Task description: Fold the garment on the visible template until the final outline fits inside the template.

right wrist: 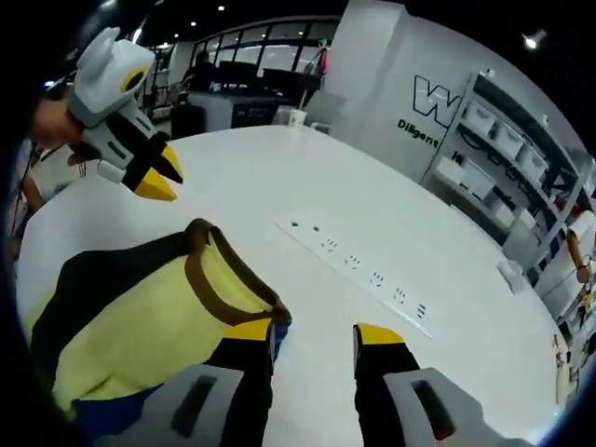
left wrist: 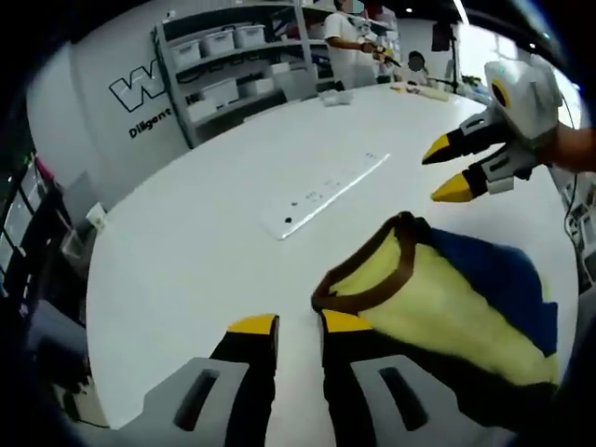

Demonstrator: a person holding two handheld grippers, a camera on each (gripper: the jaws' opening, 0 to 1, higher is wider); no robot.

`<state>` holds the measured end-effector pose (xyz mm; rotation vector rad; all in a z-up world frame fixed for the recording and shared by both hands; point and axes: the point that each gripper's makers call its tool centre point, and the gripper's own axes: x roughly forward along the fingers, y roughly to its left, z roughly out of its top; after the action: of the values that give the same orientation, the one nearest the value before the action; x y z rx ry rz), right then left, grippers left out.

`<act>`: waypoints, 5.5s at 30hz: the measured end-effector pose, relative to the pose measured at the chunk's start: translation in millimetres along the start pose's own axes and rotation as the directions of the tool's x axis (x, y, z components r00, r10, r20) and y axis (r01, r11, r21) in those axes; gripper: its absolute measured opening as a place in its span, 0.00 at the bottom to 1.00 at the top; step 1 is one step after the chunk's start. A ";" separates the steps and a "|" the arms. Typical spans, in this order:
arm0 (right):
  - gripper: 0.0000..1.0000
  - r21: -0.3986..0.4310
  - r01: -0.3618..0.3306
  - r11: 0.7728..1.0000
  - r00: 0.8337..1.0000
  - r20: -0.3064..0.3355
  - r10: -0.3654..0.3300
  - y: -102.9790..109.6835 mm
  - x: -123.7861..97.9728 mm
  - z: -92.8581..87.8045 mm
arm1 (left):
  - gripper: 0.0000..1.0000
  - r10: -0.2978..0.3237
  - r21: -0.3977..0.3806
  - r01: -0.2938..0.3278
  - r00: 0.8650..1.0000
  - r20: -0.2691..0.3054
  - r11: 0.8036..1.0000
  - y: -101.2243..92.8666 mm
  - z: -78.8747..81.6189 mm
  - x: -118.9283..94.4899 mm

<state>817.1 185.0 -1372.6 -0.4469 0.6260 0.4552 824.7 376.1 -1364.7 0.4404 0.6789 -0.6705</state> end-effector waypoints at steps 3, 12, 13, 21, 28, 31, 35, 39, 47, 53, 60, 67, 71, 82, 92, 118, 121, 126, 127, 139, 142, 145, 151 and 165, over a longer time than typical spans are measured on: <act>0.34 0.002 -0.014 1.000 1.000 0.008 0.014 4.0 -6.7 1.6 | 0.20 -0.013 0.018 0.013 1.000 0.028 1.000 -4.7 4.7 -9.0; 0.42 0.020 -0.032 0.999 0.998 0.049 0.031 6.7 -31.5 10.3 | 0.33 -0.006 0.052 0.002 0.998 0.059 0.999 -8.3 10.1 -36.7; 0.42 0.015 -0.031 0.999 0.998 0.048 0.030 7.0 -34.7 10.4 | 0.34 -0.007 0.054 0.003 0.998 0.063 0.999 -9.0 10.7 -39.1; 0.50 0.001 -0.059 0.998 0.995 0.087 0.059 15.6 -57.1 20.8 | 0.49 -0.005 0.082 -0.003 0.996 0.091 0.997 -16.7 15.0 -65.1; 0.54 -0.070 -0.067 0.995 0.990 0.123 0.075 22.8 -73.5 30.8 | 0.58 0.007 0.109 -0.019 0.994 0.108 0.994 -18.0 15.5 -84.1; 0.56 -0.107 -0.065 0.992 0.990 0.120 0.078 26.0 -79.0 31.9 | 0.62 0.011 0.108 -0.023 0.994 0.111 0.994 -18.2 14.4 -92.4; 0.61 -0.103 -0.074 0.992 0.988 0.125 0.087 31.3 -88.5 31.1 | 0.70 0.016 0.105 -0.028 0.994 0.106 0.994 -19.0 11.1 -102.6; 0.64 -0.118 -0.083 0.990 0.987 0.129 0.098 37.9 -96.8 29.5 | 0.75 0.023 0.098 -0.034 0.993 0.115 0.995 -19.4 9.7 -112.3; 0.71 -0.136 -0.090 0.987 0.983 0.147 0.110 42.5 -111.8 37.1 | 0.85 0.035 0.090 -0.046 0.992 0.118 0.995 -23.5 5.2 -129.8; 0.79 -0.144 -0.087 0.986 0.977 0.179 0.112 47.0 -123.7 41.9 | 0.95 0.048 0.070 -0.056 0.992 0.120 0.996 -24.5 1.4 -138.9; 0.88 -0.130 -0.108 0.986 0.972 0.194 0.132 60.3 -130.7 34.9 | 0.99 0.047 0.046 -0.054 0.990 0.133 0.998 -34.1 -3.5 -151.4; 0.89 -0.132 -0.126 0.983 0.969 0.195 0.151 73.4 -135.8 21.9 | 0.98 0.023 0.071 -0.031 0.993 0.119 0.997 -54.6 -23.4 -158.6; 0.88 -0.141 -0.138 0.980 0.968 0.189 0.163 80.1 -138.6 11.0 | 0.97 -0.001 0.083 -0.010 0.993 0.122 0.996 -65.6 -30.4 -161.4; 0.80 -0.208 -0.172 0.963 0.961 0.180 0.211 106.3 -156.3 -12.8 | 0.92 -0.105 0.166 0.083 0.986 0.133 0.983 -113.6 -45.4 -171.3; 0.65 -0.222 -0.217 0.951 0.954 0.157 0.255 127.5 -166.4 -40.0 | 0.85 -0.197 0.261 0.172 0.978 0.074 0.950 -156.2 -74.8 -173.2; 0.28 -0.163 -0.324 0.932 0.937 0.083 0.340 171.4 -183.3 -85.9 | 0.70 -0.360 0.290 0.333 0.932 0.043 0.897 -236.2 -111.1 -178.5; 0.28 -0.147 -0.339 0.929 0.937 0.038 0.348 176.3 -182.7 -95.1 | 0.69 -0.384 0.302 0.356 0.923 0.037 0.884 -247.7 -115.0 -178.9; 0.17 -0.166 -0.347 0.923 0.934 0.030 0.356 183.5 -184.6 -104.1 | 0.68 -0.423 0.301 0.394 0.905 0.035 0.868 -267.2 -122.0 -177.3; 0.16 -0.168 -0.347 0.923 0.935 0.020 0.355 184.3 -184.5 -107.0 | 0.67 -0.430 0.306 0.402 0.902 0.028 0.863 -271.4 -125.2 -176.6; 0.23 -0.172 -0.367 0.914 0.927 0.015 0.375 196.0 -185.6 -119.6 | 0.59 -0.493 0.336 0.472 0.869 -0.024 0.815 -302.4 -148.3 -175.8; 0.23 -0.179 -0.389 0.903 0.917 0.019 0.399 204.1 -186.8 -120.3 | 0.54 -0.509 0.339 0.488 0.860 -0.030 0.804 -309.2 -151.5 -176.1; 0.23 -0.192 -0.407 0.893 0.909 0.009 0.416 210.8 -185.5 -124.5 | 0.48 -0.520 0.336 0.500 0.854 -0.035 0.798 -315.2 -153.4 -174.2; 0.25 -0.246 -0.459 0.854 0.884 -0.033 0.465 230.7 -186.5 -140.9 | 0.35 -0.558 0.354 0.549 0.825 -0.086 0.757 -333.5 -165.4 -169.5; 0.25 -0.314 -0.498 0.808 0.864 -0.098 0.494 248.8 -182.9 -160.0 | 0.25 -0.549 0.401 0.562 0.821 -0.159 0.724 -345.4 -181.6 -152.1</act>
<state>482.0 254.1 -1434.9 -0.6049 0.6802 1.0739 420.0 299.2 -1440.4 0.6650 0.6928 -1.4148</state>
